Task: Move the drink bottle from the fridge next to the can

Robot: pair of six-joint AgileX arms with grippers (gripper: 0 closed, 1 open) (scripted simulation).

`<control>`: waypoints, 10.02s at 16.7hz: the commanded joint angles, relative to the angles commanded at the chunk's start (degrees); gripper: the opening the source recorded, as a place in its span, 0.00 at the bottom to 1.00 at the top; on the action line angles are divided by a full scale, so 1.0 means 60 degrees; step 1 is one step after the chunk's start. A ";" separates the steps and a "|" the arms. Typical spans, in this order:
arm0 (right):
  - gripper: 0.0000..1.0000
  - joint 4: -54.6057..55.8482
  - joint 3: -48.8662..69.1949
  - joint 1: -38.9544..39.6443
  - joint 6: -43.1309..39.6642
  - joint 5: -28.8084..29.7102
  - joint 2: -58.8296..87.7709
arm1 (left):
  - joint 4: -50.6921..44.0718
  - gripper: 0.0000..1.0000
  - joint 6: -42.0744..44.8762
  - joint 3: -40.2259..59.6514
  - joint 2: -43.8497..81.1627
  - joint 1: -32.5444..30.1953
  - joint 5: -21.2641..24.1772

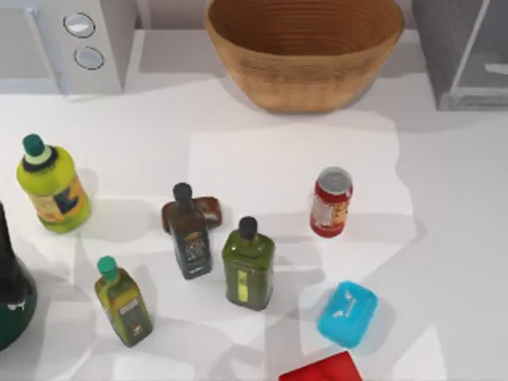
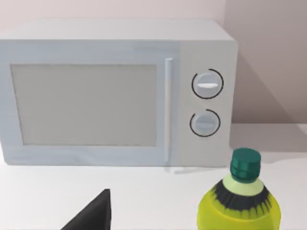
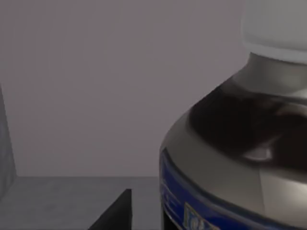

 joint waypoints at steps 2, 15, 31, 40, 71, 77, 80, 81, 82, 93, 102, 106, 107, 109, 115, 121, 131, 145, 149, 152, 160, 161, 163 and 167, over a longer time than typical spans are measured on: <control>0.55 0.0000 0.0000 0.0000 0.0000 0.0000 0.0000 | 0.0000 1.00 0.0000 0.0000 0.0000 0.0000 0.0000; 0.00 0.0000 0.0000 0.0000 0.0000 0.0000 0.0000 | 0.0000 1.00 0.0000 0.0000 0.0000 0.0000 0.0000; 0.00 -0.1458 0.0377 -0.0034 0.0041 -0.0025 -0.1051 | 0.0000 1.00 0.0000 0.0000 0.0000 0.0000 0.0000; 0.00 -0.0133 -0.3833 -0.0527 0.0080 -0.0609 -0.3681 | 0.0000 1.00 0.0000 0.0000 0.0000 0.0000 0.0000; 0.00 0.5424 -1.0083 0.5988 -0.0034 0.5856 -0.4601 | 0.0000 1.00 0.0000 0.0000 0.0000 0.0000 0.0000; 0.08 0.5446 -1.0105 0.6016 -0.0052 0.5880 -0.4631 | 0.0000 1.00 0.0000 0.0000 0.0000 0.0000 0.0000; 0.30 0.5446 -1.0105 0.6016 -0.0052 0.5880 -0.4631 | 0.0000 1.00 0.0000 0.0000 0.0000 0.0000 0.0000; 0.38 0.5446 -1.0105 0.6016 -0.0052 0.5880 -0.4631 | 0.0000 1.00 0.0000 0.0000 0.0000 0.0000 0.0000; 0.45 0.5446 -1.0105 0.6016 -0.0052 0.5880 -0.4631 | 0.0000 1.00 0.0000 0.0000 0.0000 0.0000 0.0000; 1.00 0.5446 -1.0105 0.6016 -0.0052 0.5880 -0.4631 | 0.0000 1.00 0.0000 0.0000 0.0000 0.0000 0.0000; 1.00 0.5652 -1.0578 0.6300 -0.0048 0.6155 -0.4909 | 0.0000 1.00 0.0000 0.0000 0.0000 0.0000 0.0000; 1.00 0.5873 -1.1123 0.6602 -0.0046 0.6459 -0.5212 | 0.0000 1.00 0.0000 0.0000 0.0000 0.0000 0.0000; 1.00 0.5873 -1.1123 0.6602 -0.0046 0.6459 -0.5212 | 0.0000 1.00 0.0000 0.0000 0.0000 0.0000 0.0000; 1.00 0.5848 -1.1091 0.6558 -0.0046 0.6439 -0.5166 | 0.0000 1.00 0.0000 0.0000 0.0000 0.0000 0.0000; 1.00 0.4394 -1.0728 0.6262 0.0101 0.6213 -0.6680 | 0.0000 1.00 0.0000 0.0000 0.0000 0.0000 0.0000; 1.00 0.0070 -1.0506 0.5228 0.0327 0.5251 -1.1342 | 0.0000 1.00 0.0000 0.0000 0.0000 0.0000 0.0000; 1.00 -0.7456 -1.2139 0.2809 0.0106 0.2550 -2.0199 | 0.0000 1.00 0.0000 0.0000 0.0000 0.0000 0.0000; 1.00 -0.9575 -1.2434 0.2142 -0.0079 0.1825 -2.2299 | 0.0000 1.00 0.0000 0.0000 0.0000 0.0000 0.0000; 1.00 -1.1786 -1.1326 0.2131 -0.0087 0.1824 -2.3640 | 0.0000 1.00 0.0000 0.0000 0.0000 0.0000 0.0000; 1.00 -1.4198 -1.0282 0.2135 -0.0088 0.1807 -2.4919 | 0.0000 1.00 0.0000 0.0000 0.0000 0.0000 0.0000; 1.00 -2.0824 -0.7518 0.2118 -0.0129 0.1786 -2.8306 | 0.0000 1.00 0.0000 0.0000 0.0000 0.0000 0.0000; 1.00 -2.1430 -0.7256 0.2114 -0.0139 0.1786 -2.8625 | 0.0000 1.00 0.0000 0.0000 0.0000 0.0000 0.0000; 1.00 -2.2346 -0.6835 0.2107 -0.0159 0.1787 -2.9135 | 0.0000 1.00 0.0000 0.0000 0.0000 0.0000 0.0000; 1.00 -2.2978 -0.6516 0.2101 -0.0179 0.1788 -2.9519 | 0.0000 1.00 0.0000 0.0000 0.0000 0.0000 0.0000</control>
